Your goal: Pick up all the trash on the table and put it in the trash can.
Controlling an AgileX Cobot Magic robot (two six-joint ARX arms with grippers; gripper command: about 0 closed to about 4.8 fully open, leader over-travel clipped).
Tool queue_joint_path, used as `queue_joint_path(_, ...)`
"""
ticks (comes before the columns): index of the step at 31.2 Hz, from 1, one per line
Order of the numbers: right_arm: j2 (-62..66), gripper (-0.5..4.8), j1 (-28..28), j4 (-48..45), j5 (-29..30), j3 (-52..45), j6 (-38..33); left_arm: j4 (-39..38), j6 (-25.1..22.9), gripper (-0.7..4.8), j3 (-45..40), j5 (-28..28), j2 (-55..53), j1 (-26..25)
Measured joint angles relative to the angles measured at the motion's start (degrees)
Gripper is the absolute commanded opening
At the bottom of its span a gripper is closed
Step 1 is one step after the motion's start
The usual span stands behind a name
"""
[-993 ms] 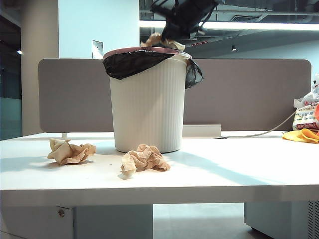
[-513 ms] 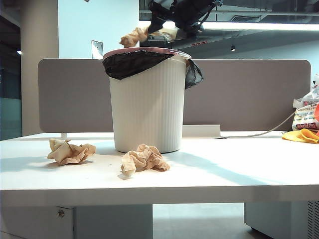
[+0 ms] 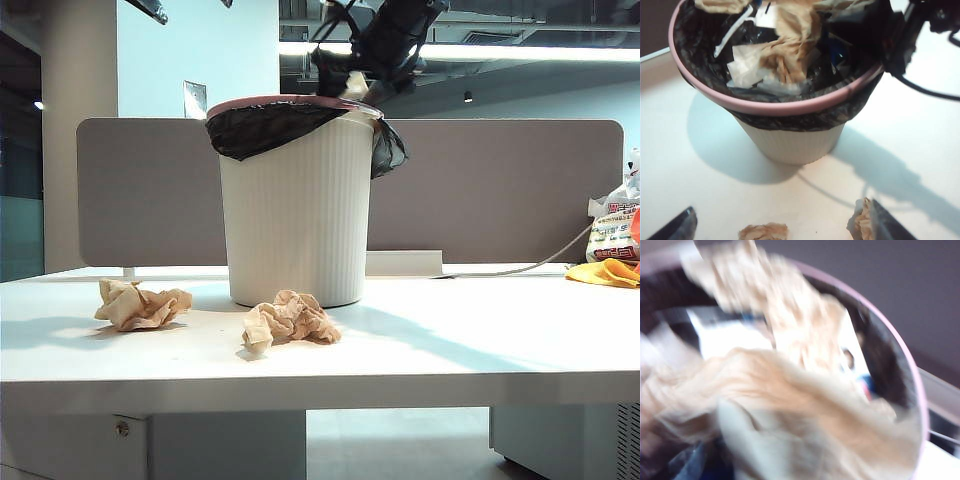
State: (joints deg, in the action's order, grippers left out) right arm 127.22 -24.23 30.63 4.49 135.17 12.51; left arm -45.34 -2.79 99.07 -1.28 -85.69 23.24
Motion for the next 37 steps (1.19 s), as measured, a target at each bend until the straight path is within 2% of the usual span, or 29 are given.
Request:
queue_joint_path(3, -1.4, 3.91, -1.8, 0.8, -7.9, 0.0, 8.7, -0.1, 0.0, 4.79, 0.0, 0.0, 0.0, 0.0)
queue_joint_path(5, -2.0, 3.91, -2.8, 0.1, -10.6, 0.1, 10.9, -0.1, 0.1, 4.79, 0.0, -0.2, 0.0, 0.0)
queue_joint_path(11, -2.8, 3.91, -3.4, 0.7, -11.4, 0.1, 10.9, -0.4, 1.6, 4.79, 0.0, -1.1, 0.5, 0.1)
queue_joint_path(19, -7.8, 3.91, -4.7, 2.5, -7.4, 0.0, 4.7, 2.5, 3.9, 4.79, 0.0, -1.3, 5.9, 0.2)
queue_joint_path(23, -11.6, 3.91, -4.8, 7.6, -6.6, 0.0, 0.2, 1.5, 3.9, 4.79, 0.0, -1.2, 8.5, 0.1)
queue_joint_path(26, -14.1, 3.91, -4.5, 9.9, -2.7, 0.1, -1.2, 0.3, 3.9, 4.79, 0.0, -1.3, 9.7, 0.2)
queue_joint_path(27, -14.8, 3.95, -4.5, 11.0, -1.5, 0.1, -1.8, -0.1, 3.9, 4.79, 0.0, -1.4, 10.0, 0.2)
queue_joint_path(29, -16.4, 4.79, -4.5, 14.9, 0.5, 0.1, -2.8, -1.8, 4.2, 4.79, 0.0, -2.3, 10.7, 0.2)
queue_joint_path(32, -18.1, 4.79, -4.7, 21.3, 1.6, 0.2, -3.3, -4.1, 6.6, 4.79, 0.0, -5.3, 11.8, 0.1)
queue_joint_path(37, -18.3, 4.79, -5.6, 30.7, 1.7, -0.3, -3.5, -6.4, 7.4, 4.79, -0.5, -9.1, 13.5, 0.5)
